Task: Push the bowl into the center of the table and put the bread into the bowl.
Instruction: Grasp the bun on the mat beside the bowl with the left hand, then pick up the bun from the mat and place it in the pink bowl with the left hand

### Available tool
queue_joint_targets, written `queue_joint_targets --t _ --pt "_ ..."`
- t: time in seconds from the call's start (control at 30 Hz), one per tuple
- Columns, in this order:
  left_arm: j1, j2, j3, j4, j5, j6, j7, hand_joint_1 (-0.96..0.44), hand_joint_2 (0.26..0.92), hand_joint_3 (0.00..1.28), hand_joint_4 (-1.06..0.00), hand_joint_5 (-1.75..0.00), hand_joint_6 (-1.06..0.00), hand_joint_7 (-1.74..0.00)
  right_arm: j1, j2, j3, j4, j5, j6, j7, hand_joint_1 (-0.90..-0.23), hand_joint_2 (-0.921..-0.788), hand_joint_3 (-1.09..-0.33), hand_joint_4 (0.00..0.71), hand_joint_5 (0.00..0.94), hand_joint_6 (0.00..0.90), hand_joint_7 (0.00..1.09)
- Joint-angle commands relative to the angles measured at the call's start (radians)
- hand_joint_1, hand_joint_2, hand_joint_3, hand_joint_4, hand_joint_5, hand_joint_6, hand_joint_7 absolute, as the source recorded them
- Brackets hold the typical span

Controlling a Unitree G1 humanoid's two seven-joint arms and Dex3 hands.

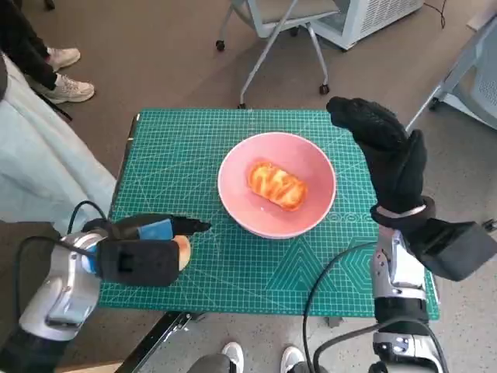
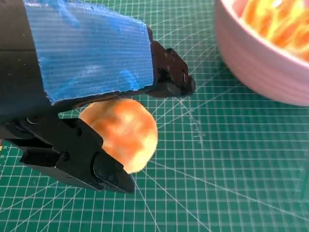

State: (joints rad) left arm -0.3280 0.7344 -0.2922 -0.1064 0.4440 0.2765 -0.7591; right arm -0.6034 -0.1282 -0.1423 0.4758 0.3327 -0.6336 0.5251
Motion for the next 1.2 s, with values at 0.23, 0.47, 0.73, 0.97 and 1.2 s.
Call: queue_joint_targets --t 0.23,0.47,0.73,0.97,1.2 --pt "-0.01 0.004 -0.004 0.057 0.048 -0.065 0.071 0.04 0.857 0.06 -0.73 -0.8 -0.68 -0.7 0.021 -0.006 -0.003 -0.004 -0.005 0.012 0.0 -0.682 -0.921 -0.764 0.183 0.001 0.0 0.6" --pt "0.015 0.017 0.057 0.022 0.01 -0.128 0.109 0.01 0.898 0.06 -0.75 -1.11 -0.65 -1.07 0.018 -0.003 -0.002 -0.005 -0.005 0.014 -0.003 -0.682 -0.921 -0.762 0.182 0.001 -0.001 0.59" --pt "0.013 0.026 0.142 -0.064 -0.042 -0.169 0.108 0.0 0.895 0.06 -0.76 -1.06 -0.68 -1.15 0.011 0.0 -0.004 0.011 -0.004 0.009 -0.001 -0.684 -0.921 -0.761 0.182 0.001 0.0 0.59" --pt "-0.022 0.024 0.21 -0.145 -0.075 -0.158 0.102 0.0 0.892 0.05 -0.78 -1.02 -0.69 -1.15 0.011 0.002 -0.005 0.015 0.0 0.007 0.001 -0.685 -0.921 -0.761 0.183 0.001 0.0 0.59" --pt "-0.082 0.008 0.25 -0.226 -0.087 -0.098 0.101 0.0 0.89 0.05 -0.8 -1.02 -0.69 -1.13 0.01 0.005 -0.008 0.022 0.001 0.001 0.001 -0.688 -0.921 -0.759 0.184 0.001 0.0 0.59"
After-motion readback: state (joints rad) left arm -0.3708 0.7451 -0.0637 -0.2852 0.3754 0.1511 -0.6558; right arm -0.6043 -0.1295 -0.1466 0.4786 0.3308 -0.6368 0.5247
